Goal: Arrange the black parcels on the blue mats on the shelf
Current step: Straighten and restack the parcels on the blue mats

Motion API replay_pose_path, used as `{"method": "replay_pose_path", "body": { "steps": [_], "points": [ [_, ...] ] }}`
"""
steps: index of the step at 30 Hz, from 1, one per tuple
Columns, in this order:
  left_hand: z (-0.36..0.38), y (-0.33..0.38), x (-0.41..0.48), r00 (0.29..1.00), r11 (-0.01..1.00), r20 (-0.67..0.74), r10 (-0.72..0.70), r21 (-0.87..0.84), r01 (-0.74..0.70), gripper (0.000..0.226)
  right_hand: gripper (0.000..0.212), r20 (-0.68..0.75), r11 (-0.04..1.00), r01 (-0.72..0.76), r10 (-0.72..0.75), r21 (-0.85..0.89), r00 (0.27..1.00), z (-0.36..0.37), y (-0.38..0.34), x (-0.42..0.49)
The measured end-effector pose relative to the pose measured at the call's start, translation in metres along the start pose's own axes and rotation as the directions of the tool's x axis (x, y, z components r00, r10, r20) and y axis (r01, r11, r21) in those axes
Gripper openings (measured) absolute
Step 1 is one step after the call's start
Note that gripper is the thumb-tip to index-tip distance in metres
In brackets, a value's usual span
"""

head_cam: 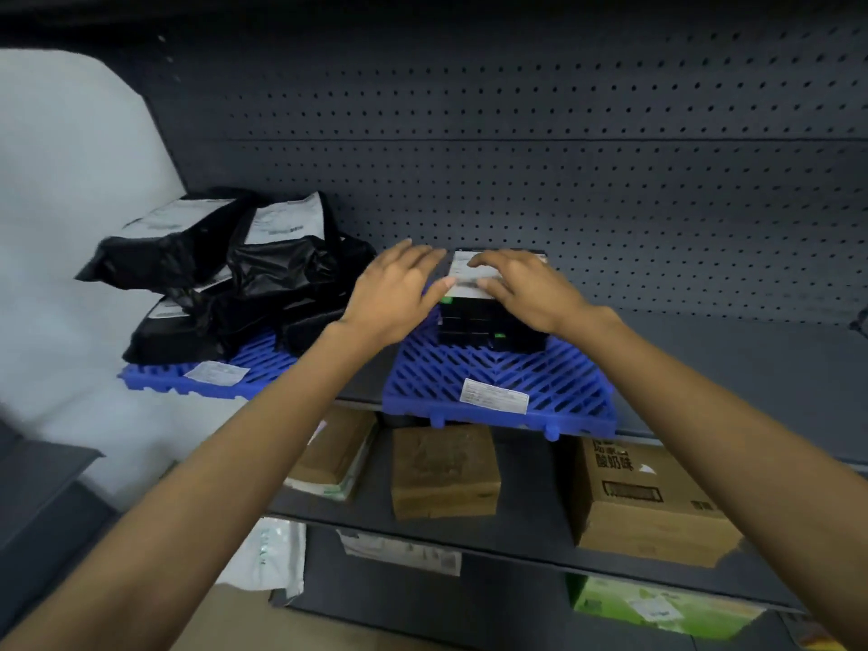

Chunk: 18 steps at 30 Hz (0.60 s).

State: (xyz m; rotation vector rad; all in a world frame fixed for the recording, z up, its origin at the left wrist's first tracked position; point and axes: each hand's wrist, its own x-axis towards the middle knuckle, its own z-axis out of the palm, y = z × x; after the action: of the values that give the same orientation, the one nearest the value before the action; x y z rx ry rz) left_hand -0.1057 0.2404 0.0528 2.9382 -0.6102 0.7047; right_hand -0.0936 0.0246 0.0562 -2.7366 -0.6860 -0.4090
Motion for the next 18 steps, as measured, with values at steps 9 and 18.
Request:
{"method": "replay_pose_path", "body": {
  "steps": [9,18],
  "points": [
    [-0.080,-0.091,-0.068,0.953,0.949,-0.228,-0.202,0.196,0.248,0.052,0.037,-0.115,0.960,0.278,-0.272,0.033,0.955,0.014,-0.099,0.073],
    [-0.102,-0.197,-0.107,0.833,0.784,-0.123,-0.539,0.289,0.550,0.064,0.056,-0.012,0.964,0.258,-0.260,-0.066,0.966,0.055,-0.216,0.141]
  ]
}}
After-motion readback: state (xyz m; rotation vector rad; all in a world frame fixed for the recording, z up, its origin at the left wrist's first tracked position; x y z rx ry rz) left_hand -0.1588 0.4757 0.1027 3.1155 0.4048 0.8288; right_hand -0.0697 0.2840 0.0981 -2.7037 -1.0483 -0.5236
